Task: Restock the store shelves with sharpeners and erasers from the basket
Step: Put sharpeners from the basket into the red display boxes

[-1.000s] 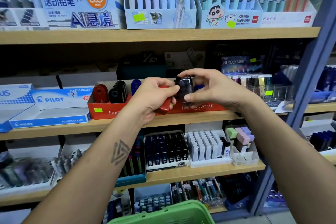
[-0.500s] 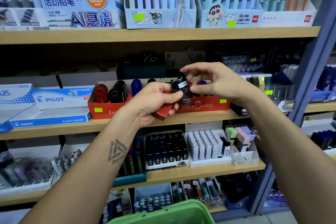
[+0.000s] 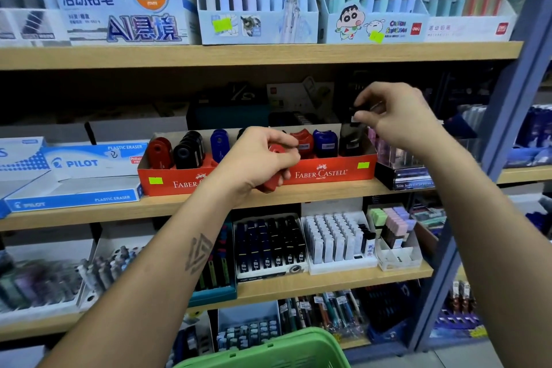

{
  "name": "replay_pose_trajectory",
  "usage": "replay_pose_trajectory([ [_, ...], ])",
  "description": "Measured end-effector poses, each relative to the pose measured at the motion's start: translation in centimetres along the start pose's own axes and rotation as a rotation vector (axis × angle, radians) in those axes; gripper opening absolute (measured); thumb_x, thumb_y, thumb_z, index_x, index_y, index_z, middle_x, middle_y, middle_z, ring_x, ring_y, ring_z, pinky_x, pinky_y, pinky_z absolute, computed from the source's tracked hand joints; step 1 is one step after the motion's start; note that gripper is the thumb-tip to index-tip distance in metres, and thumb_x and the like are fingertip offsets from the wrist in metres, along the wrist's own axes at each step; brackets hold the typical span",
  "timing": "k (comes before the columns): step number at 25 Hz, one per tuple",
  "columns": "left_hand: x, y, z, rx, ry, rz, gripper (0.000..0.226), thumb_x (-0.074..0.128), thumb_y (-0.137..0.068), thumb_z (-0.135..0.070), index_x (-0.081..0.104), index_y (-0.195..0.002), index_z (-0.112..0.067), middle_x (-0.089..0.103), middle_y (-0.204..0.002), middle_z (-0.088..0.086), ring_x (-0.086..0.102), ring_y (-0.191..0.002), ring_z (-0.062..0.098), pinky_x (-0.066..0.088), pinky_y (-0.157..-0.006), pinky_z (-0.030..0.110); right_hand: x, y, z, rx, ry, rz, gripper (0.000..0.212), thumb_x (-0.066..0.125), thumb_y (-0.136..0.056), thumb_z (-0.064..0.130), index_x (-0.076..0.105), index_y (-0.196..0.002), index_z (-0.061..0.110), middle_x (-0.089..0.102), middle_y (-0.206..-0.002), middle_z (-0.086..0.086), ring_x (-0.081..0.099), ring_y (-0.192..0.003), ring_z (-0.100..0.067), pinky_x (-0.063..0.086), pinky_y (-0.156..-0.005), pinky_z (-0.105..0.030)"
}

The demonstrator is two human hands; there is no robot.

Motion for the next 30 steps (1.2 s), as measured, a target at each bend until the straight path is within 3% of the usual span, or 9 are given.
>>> replay_pose_trajectory([
  [6,0.7,-0.1,0.4,-0.039,-0.243,0.008,0.030,0.065,-0.094,-0.008,0.064,-0.124,-0.016,0.072,-0.088,0.021,0.062,-0.062,0.020,0.061,-0.071,0.043,1.9,0.5,-0.1,-0.029,0.178,0.115,0.015,0.072,-0.089,0.013,0.068,-0.102,0.021,0.061,-0.093,-0.005,0.058,-0.085,-0.027,0.048,-0.072,-0.034],
  [11,0.5,-0.1,0.5,-0.047,-0.252,0.003,0.027,0.065,-0.094,-0.008,0.066,-0.120,-0.016,0.073,-0.088,0.020,0.062,-0.059,0.018,0.060,-0.072,0.045,2.2,0.7,-0.8,-0.016,0.280,0.196,0.013,0.071,-0.088,0.009,0.071,-0.095,0.019,0.064,-0.094,-0.005,0.062,-0.096,-0.029,0.049,-0.076,-0.034],
  [14,0.5,-0.1,0.6,-0.039,-0.234,0.000,0.023,0.066,-0.094,-0.009,0.068,-0.116,-0.016,0.073,-0.085,0.018,0.063,-0.061,0.020,0.061,-0.071,0.044,2.3,0.6,-1.1,0.024,0.276,0.217,0.027,0.060,-0.086,-0.002,0.073,-0.091,0.021,0.064,-0.109,-0.004,0.060,-0.104,-0.027,0.053,-0.085,-0.036],
  [17,0.7,-0.1,0.5,-0.025,-0.047,-0.024,0.018,0.061,-0.099,-0.022,0.067,-0.113,-0.012,0.073,-0.092,0.014,0.062,-0.061,0.020,0.057,-0.060,0.033,2.1,0.7,-0.5,0.018,0.333,0.216,0.032,0.057,-0.084,-0.002,0.073,-0.091,0.024,0.056,-0.120,0.000,0.054,-0.115,-0.025,0.052,-0.092,-0.043],
  [19,0.7,0.0,0.2,-0.074,0.238,-0.060,0.033,0.053,-0.102,-0.036,0.063,-0.114,-0.007,0.071,-0.106,0.014,0.063,-0.060,0.020,0.052,-0.052,0.028,2.0,0.8,0.9,-0.081,0.374,0.189,0.032,0.059,-0.087,0.002,0.075,-0.105,0.023,0.055,-0.124,0.000,0.051,-0.120,-0.024,0.049,-0.096,-0.041],
  [21,0.4,0.2,-0.1,-0.107,0.439,-0.069,0.047,0.046,-0.103,-0.046,0.058,-0.119,-0.004,0.072,-0.107,0.018,0.063,-0.056,0.022,0.050,-0.048,0.028,2.3,1.1,3.2,-0.158,0.094,0.206,0.024,0.063,-0.093,0.012,0.074,-0.113,0.022,0.064,-0.118,0.002,0.059,-0.114,-0.020,0.051,-0.096,-0.039],
  [23,0.3,0.5,-0.3,-0.093,0.485,-0.044,0.054,0.041,-0.102,-0.052,0.053,-0.123,-0.004,0.074,-0.097,0.020,0.061,-0.052,0.025,0.049,-0.046,0.029,3.1,2.1,5.6,-0.120,-0.343,0.426,0.020,0.066,-0.095,0.026,0.073,-0.112,0.018,0.075,-0.099,0.000,0.070,-0.094,-0.018,0.056,-0.085,-0.038],
  [26,0.1,0.9,-0.4,-0.037,0.410,-0.026,0.058,0.034,-0.102,-0.057,0.049,-0.126,-0.006,0.070,-0.075,0.022,0.059,-0.046,0.025,0.050,-0.047,0.030,4.8,3.8,7.9,-0.133,-0.623,0.705,0.025,0.068,-0.095,0.025,0.071,-0.113,0.008,0.075,-0.084,-0.017,0.070,-0.075,-0.026,0.054,-0.078,-0.043],
  [30,-0.2,0.7,-0.7,-0.028,0.400,-0.018,0.051,0.038,-0.102,-0.054,0.046,-0.125,-0.010,0.069,-0.100,0.031,0.067,-0.058,0.034,0.057,-0.050,0.034,5.7,3.1,7.8,-0.086,-0.750,0.589,0.021,0.076,-0.085,0.007,0.072,-0.105,0.003,0.072,-0.088,-0.021,0.065,-0.075,-0.019,0.052,-0.078,-0.036],
])
Point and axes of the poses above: each hand's wrist, its own y-axis away from the middle knuckle, its own x-axis out of the palm, z = x × y, the point moved 3 cm from there along -y, towards the middle knuckle
